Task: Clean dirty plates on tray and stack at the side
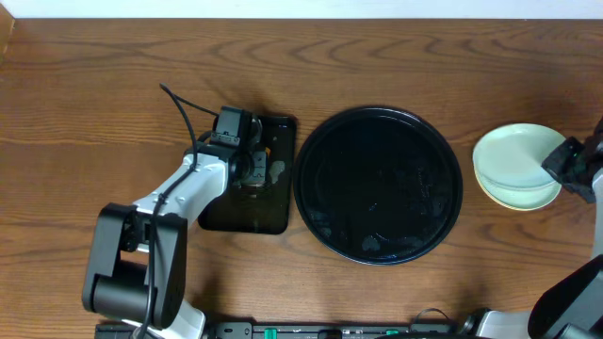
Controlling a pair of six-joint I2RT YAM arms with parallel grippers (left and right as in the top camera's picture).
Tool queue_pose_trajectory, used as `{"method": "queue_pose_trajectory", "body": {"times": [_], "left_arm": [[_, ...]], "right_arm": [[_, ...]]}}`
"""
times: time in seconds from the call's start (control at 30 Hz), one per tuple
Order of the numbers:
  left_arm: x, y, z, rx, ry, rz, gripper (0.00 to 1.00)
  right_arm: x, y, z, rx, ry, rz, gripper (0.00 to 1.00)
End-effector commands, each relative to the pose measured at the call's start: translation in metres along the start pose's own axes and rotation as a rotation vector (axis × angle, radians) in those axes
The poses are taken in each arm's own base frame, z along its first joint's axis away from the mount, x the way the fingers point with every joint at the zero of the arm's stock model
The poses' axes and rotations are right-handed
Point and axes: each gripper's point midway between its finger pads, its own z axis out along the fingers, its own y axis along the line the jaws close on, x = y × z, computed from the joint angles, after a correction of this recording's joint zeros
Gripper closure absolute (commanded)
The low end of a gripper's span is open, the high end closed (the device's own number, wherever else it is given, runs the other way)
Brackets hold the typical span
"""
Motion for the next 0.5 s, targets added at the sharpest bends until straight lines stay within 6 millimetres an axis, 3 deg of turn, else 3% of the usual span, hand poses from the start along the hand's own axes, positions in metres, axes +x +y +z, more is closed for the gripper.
{"method": "queue_pose_trajectory", "body": {"times": [0.0,0.03,0.07,0.13,0.27,0.33,0.47], "left_arm": [[-0.009,-0.002,-0.004,0.012,-0.03,0.054,0.86],[-0.01,-0.002,-0.005,0.012,-0.034,0.057,0.77],[-0.011,-0.002,-0.007,0.013,-0.041,0.057,0.67],[-0.014,-0.003,-0.014,0.014,-0.055,0.058,0.59],[-0.023,-0.006,-0.039,0.021,-0.114,0.039,0.44],[-0.029,-0.008,-0.055,0.023,-0.152,0.038,0.34],[-0.033,-0.01,-0.083,0.029,-0.206,0.029,0.33]], "right_arm": [[-0.007,0.006,-0.004,-0.047,-0.04,-0.004,0.99],[-0.01,0.007,-0.005,-0.051,-0.052,-0.002,0.97],[-0.012,0.009,-0.005,-0.06,-0.062,-0.001,0.86],[-0.013,0.014,-0.005,-0.086,-0.064,-0.002,0.73],[-0.006,0.03,-0.007,-0.179,-0.022,-0.008,0.69],[0.003,0.048,-0.012,-0.288,0.016,-0.069,0.68],[0.029,0.092,-0.031,-0.547,0.096,-0.225,0.66]]}}
